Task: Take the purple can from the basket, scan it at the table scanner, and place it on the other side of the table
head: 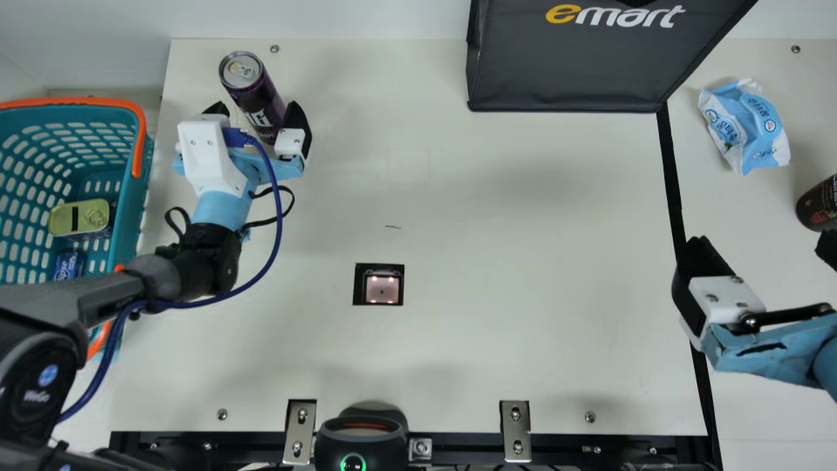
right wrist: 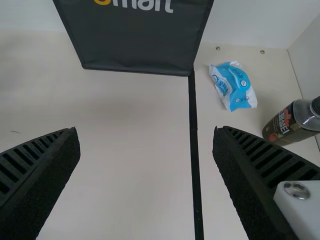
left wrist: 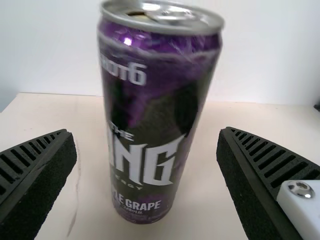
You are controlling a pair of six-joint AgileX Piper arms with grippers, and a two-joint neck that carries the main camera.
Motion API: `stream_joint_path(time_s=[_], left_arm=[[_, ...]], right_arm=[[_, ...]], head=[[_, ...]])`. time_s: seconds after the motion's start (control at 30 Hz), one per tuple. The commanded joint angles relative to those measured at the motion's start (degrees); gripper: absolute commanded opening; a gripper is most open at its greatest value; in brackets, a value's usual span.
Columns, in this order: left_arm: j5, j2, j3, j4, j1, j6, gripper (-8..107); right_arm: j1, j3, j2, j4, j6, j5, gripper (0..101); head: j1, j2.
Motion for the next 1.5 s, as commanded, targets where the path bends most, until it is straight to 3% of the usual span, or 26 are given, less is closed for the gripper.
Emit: stream_joint_path(time_s=[0.0, 0.6, 0.93, 1.23, 1.47], left_arm=[[0.7, -1.4, 0.4, -0.2, -0.2, 0.1, 90], [8.2, -13.2, 4.6, -5.2, -2.9, 5.8, 90], [13.6, -22.0, 6.6, -12.4, -5.1, 14.8, 90], [22.0, -32.4, 6.1, -20.3, -4.7, 25.4, 90], [32.1, -40.4, 4.9, -26.4, -1.1, 34.6, 90]], right_arm=[[0.0, 0.0, 0.0, 0.0, 0.0, 0.0, 95], [0.0, 0.0, 0.0, 0.0, 0.0, 0.0, 95], [0.0, 0.0, 0.0, 0.0, 0.0, 0.0, 95], [0.0, 0.0, 0.0, 0.0, 0.0, 0.0, 95], [0.0, 0.0, 0.0, 0.0, 0.0, 0.0, 95]], head=[[-1.7, 0.1], [-1.7, 0.1], [-1.7, 0.1], [-1.7, 0.1], [-1.7, 0.1]])
